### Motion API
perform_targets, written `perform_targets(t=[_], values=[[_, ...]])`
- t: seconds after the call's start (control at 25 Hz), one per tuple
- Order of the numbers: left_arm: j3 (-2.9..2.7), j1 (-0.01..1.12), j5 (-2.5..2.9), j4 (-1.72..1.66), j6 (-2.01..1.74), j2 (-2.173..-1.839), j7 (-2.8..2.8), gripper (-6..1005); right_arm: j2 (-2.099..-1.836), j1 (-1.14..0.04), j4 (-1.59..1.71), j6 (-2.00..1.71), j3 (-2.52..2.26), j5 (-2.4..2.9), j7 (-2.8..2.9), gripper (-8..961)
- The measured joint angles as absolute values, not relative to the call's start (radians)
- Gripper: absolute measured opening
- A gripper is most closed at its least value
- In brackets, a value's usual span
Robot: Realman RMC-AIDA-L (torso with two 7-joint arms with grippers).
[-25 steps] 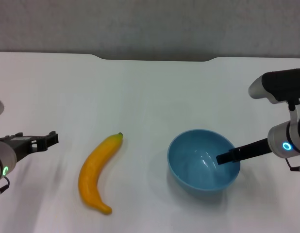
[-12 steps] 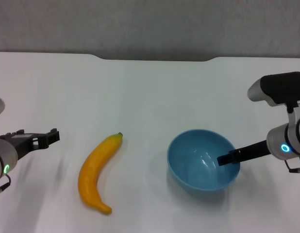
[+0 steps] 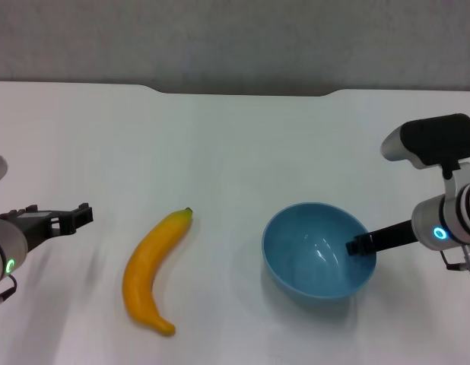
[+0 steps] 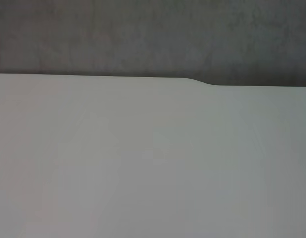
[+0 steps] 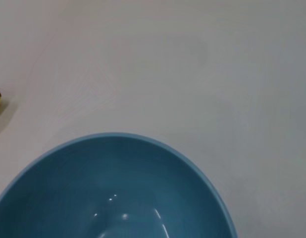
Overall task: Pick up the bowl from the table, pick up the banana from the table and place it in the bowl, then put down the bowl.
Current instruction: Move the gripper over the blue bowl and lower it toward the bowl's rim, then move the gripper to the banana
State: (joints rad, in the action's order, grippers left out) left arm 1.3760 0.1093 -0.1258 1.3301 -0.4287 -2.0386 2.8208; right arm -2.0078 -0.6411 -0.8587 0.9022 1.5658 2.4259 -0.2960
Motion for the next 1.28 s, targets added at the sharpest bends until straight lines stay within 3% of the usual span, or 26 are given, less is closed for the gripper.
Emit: perform_targets(t=[0.6, 1.28], values=[[1.376, 0.106, -0.126, 1.330, -0.429, -2.039, 2.818, 891, -2.007, -0.643, -0.859, 0.858, 1.505, 2.434, -0.297, 46], [1.364, 0.102, -0.135, 1.415, -0.479, -2.035, 2.835, 891, -2.005, -0.584, -0.989, 0.843, 1.516, 2.424, -0.292, 40]])
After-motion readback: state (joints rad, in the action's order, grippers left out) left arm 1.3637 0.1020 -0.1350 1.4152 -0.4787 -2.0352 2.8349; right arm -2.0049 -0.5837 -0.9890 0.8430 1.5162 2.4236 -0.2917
